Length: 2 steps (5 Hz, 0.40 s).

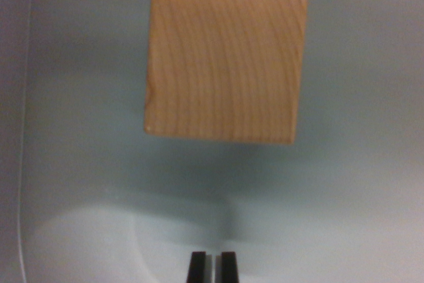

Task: Push wooden cube

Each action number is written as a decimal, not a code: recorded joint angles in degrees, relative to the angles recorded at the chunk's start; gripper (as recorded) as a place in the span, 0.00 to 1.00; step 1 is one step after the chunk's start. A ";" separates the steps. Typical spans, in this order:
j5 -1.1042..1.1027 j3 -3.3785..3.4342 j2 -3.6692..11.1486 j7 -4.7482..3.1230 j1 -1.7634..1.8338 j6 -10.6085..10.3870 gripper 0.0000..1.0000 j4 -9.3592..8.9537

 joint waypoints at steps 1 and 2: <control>-0.11 -0.24 1.05 -0.43 -0.15 0.60 1.00 1.65; -0.11 -0.24 1.05 -0.43 -0.15 0.60 1.00 1.65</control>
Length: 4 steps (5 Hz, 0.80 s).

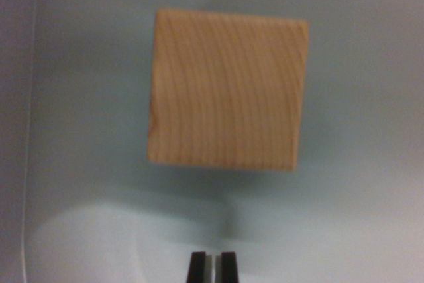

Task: Push wooden cube

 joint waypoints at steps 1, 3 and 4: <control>-0.13 -0.29 1.27 -0.52 -0.18 0.73 1.00 2.01; -0.29 -0.62 2.74 -1.11 -0.38 1.57 1.00 4.33; -0.29 -0.62 2.74 -1.11 -0.38 1.57 1.00 4.33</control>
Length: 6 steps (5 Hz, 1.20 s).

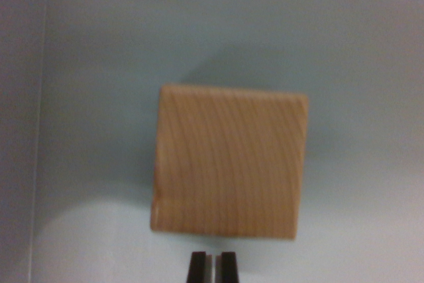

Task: Push wooden cube

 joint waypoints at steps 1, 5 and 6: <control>-0.17 -0.36 1.59 -0.64 -0.22 0.91 1.00 2.51; -0.51 -1.11 4.89 -1.99 -0.68 2.80 1.00 7.73; -0.51 -1.11 4.89 -1.99 -0.68 2.80 1.00 7.73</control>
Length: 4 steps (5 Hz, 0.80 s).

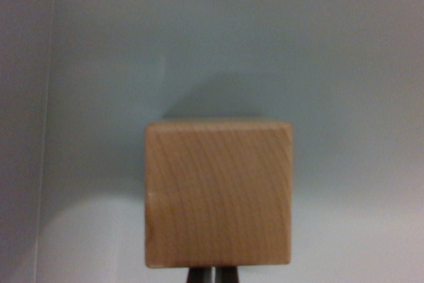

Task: Push wooden cube

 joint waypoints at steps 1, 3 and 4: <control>-0.18 -0.39 1.72 -0.70 -0.24 0.99 1.00 2.73; -0.36 -0.77 3.39 -1.38 -0.47 1.94 1.00 5.35; -0.36 -0.77 3.39 -1.38 -0.47 1.94 1.00 5.35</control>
